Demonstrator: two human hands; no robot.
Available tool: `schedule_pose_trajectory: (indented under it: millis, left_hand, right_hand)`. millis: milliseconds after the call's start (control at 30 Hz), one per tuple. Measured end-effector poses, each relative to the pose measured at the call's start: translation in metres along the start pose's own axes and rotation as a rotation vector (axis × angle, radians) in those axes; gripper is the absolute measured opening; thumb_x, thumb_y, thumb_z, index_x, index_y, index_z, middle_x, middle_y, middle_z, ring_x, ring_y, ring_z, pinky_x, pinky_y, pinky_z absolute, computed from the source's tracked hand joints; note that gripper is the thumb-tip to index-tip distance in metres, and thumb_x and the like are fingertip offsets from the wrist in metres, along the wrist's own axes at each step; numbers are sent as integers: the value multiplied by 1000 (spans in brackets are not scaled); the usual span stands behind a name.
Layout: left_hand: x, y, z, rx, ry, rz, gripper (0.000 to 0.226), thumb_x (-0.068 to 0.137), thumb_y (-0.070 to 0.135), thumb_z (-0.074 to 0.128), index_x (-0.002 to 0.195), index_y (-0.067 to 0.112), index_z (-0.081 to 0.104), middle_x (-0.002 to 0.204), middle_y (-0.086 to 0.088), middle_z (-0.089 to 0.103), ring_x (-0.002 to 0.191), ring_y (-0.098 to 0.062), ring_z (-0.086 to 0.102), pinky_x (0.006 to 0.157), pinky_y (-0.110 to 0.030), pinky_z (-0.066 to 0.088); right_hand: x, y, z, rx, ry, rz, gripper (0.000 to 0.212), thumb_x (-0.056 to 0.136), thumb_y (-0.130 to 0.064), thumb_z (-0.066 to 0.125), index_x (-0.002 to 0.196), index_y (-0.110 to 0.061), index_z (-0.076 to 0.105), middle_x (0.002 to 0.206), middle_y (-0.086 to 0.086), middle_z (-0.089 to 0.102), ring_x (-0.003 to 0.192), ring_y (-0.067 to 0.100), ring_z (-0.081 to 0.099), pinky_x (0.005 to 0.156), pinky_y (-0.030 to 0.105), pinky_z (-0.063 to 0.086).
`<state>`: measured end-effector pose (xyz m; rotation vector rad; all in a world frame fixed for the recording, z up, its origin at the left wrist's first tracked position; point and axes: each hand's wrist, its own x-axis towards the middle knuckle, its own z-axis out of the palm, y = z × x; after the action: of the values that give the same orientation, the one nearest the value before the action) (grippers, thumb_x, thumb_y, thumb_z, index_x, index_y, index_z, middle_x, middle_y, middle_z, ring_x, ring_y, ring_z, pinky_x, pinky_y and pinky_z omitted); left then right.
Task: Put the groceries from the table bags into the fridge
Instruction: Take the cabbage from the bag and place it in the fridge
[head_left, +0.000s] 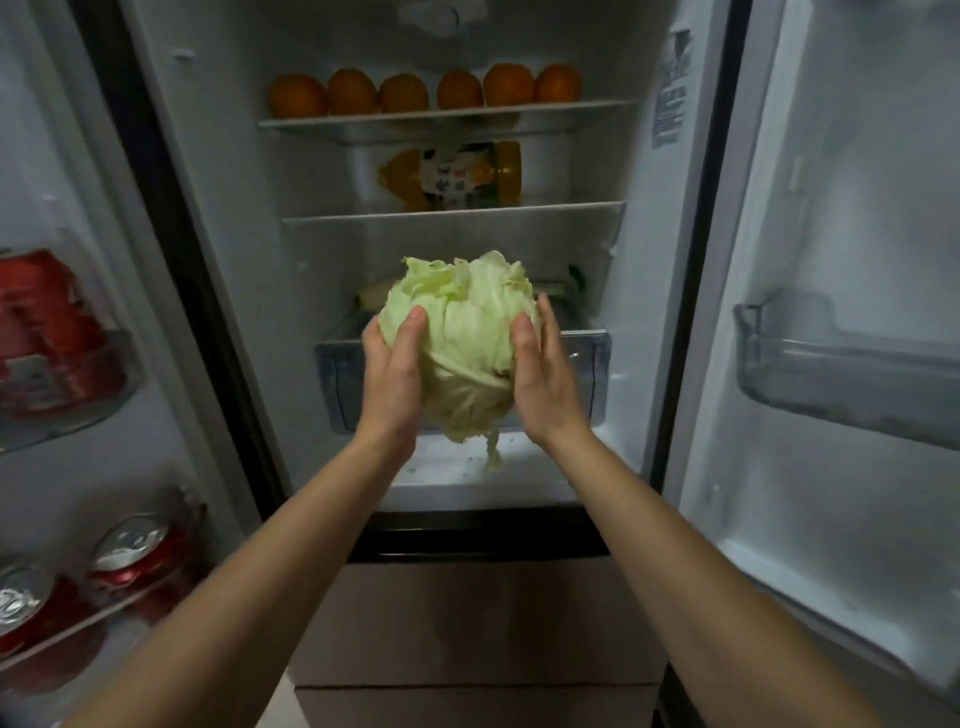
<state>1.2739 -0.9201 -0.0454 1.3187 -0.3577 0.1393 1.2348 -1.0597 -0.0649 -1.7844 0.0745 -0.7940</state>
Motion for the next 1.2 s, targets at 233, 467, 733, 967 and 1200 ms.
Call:
schedule_pose_trajectory:
  millis: [233,467,733,967,1200]
  left_hand:
    - [128,-43,17,-70,112,-138,97,64,78,57,145,31,34,140,-4,44,121,-25,53,97,-54,51]
    - [225,-82,40,-154,50,-208,102,60,81,52,149,41,23,152,-9,35,130,-31,48,104,-54,46]
    - [297,-109,61,-74,-52,-245,78,93,64,38,152,18,17,142,-10,49,126,-28,53,106,-50,45]
    - [326,-138,71,68,-95,-213,58,104,52,31,151,19,23,149,-10,42,134,-28,45,113,-46,38]
    - [352,-154,66,64,-51,-302,79,94,69,32,152,16,23,149,-11,44,131,-31,49,111,-48,41]
  right_hand:
    - [113,12,25,51,-34,57,69,95,-65,49,143,-17,36,130,-1,50,121,19,51,95,32,42]
    - [208,47,42,-68,-38,60,86,73,-89,51,136,-32,53,135,-4,58,123,17,56,107,43,45]
    - [278,98,52,-197,-86,72,120,30,-68,95,132,-29,44,127,-5,63,116,13,63,99,38,55]
    - [307,128,54,-229,-59,86,155,24,-71,93,155,-23,27,145,-2,50,130,15,52,109,37,47]
    - [328,129,58,-207,-174,35,116,33,-73,91,135,-36,50,130,-11,62,117,9,61,99,37,55]
